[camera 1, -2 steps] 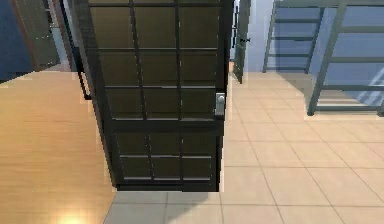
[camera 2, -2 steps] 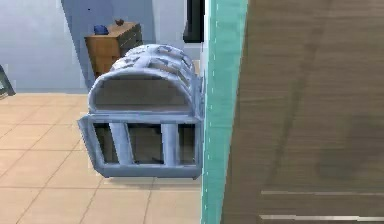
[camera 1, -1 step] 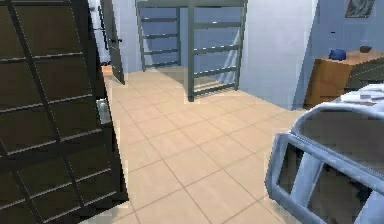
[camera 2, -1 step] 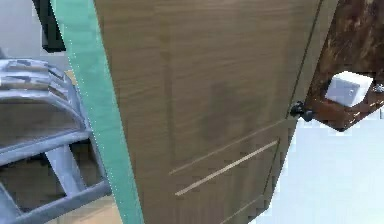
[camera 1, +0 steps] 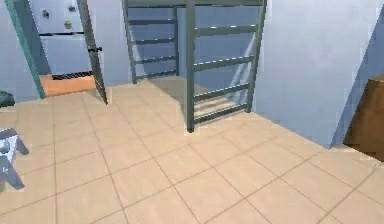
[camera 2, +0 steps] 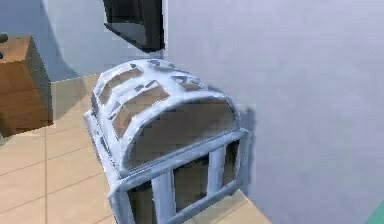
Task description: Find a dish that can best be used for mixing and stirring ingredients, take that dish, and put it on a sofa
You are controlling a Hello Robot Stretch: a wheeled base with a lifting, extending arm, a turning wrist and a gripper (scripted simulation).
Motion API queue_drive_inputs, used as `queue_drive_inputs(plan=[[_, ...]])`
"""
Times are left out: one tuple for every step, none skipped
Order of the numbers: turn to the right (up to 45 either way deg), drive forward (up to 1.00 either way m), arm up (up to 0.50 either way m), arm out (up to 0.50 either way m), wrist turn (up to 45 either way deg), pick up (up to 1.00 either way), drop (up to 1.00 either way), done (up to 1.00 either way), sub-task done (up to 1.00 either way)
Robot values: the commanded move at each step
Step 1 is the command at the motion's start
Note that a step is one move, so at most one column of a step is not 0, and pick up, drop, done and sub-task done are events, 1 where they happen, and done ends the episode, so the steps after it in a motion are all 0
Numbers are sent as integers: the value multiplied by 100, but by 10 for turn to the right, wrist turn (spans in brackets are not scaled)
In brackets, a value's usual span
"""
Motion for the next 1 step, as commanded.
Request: queue_drive_inputs(plan=[[90,0,0,0,0,0,0,0,0]])
